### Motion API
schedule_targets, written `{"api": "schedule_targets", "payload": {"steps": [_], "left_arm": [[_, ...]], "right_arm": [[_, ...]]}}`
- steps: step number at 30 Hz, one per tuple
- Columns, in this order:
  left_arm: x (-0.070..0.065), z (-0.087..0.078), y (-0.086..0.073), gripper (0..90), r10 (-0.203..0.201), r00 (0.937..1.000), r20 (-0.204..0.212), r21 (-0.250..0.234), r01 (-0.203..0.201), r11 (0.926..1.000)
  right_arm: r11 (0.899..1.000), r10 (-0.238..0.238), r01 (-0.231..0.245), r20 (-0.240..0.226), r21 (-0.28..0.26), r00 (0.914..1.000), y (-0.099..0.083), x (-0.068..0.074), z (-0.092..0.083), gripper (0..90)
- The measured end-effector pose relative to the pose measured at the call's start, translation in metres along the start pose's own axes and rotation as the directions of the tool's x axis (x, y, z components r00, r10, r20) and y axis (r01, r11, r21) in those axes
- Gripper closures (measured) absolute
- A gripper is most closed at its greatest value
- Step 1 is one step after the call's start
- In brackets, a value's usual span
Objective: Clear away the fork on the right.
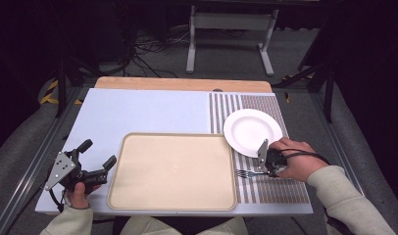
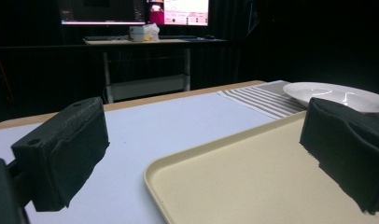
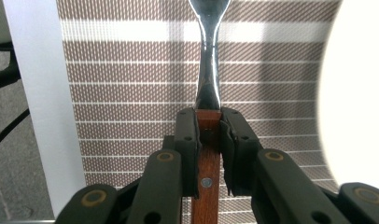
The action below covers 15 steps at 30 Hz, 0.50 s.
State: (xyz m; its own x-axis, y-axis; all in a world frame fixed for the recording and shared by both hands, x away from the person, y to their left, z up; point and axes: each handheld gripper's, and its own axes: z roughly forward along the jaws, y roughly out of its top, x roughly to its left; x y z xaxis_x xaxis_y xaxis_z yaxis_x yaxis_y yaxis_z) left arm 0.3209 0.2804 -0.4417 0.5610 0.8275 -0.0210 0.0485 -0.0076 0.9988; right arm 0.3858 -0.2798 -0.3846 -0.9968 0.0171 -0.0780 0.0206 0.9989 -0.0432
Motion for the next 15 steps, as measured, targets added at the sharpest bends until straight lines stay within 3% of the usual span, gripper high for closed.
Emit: {"api": "schedule_targets", "payload": {"steps": [15], "left_arm": [[0.0,0.0,0.0,1.6,0.002,1.0,0.002,0.005,-0.002,1.0]], "right_arm": [[0.999,-0.007,0.009,0.059,-0.031,0.9982,0.02,-0.008,-0.036,77.8]]}}
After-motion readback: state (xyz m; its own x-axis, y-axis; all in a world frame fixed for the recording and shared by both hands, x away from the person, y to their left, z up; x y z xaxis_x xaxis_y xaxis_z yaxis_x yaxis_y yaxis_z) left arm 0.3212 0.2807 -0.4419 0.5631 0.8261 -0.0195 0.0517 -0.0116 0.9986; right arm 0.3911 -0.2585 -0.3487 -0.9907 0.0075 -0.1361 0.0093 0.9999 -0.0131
